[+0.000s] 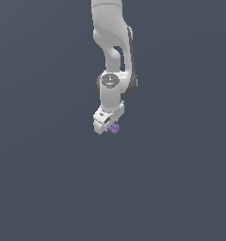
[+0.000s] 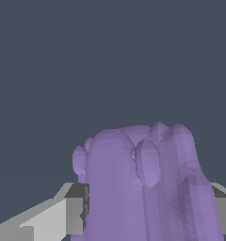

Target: Pick up the object and move it to a goal position.

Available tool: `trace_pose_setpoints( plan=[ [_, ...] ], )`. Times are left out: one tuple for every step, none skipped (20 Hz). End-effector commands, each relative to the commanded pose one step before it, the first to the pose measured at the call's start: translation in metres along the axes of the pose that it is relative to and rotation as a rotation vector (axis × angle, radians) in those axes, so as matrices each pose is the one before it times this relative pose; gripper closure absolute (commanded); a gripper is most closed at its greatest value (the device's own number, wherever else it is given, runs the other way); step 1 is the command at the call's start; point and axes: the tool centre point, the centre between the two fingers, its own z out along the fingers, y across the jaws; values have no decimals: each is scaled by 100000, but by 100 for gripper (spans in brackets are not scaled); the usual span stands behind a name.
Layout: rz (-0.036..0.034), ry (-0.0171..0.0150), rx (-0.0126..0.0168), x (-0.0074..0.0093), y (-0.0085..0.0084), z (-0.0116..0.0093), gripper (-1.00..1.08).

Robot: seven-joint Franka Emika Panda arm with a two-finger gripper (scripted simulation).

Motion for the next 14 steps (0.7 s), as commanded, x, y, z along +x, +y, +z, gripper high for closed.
trace_pose_setpoints(
  plan=[
    [-1171,-149,988,2028,-718,415,108],
    [0,0,0,714,5,-77,108],
    [-5,-34,60,757,10,-45,108],
    [0,0,0,789,12,-85,108],
    [-7,-34,60,828,16,-51,108],
    [-5,-24,42,855,19,-65,108],
    [0,0,0,808,21,-86,108],
    [-9,-35,59,745,24,-41,108],
    [0,0,0,672,28,-71,108],
    [-13,-35,58,617,29,-26,108],
    [0,0,0,552,32,-57,108],
    [-18,-35,57,508,27,-14,108],
    [0,0,0,448,30,-46,108],
    [0,0,0,399,28,-41,108]
  ],
)
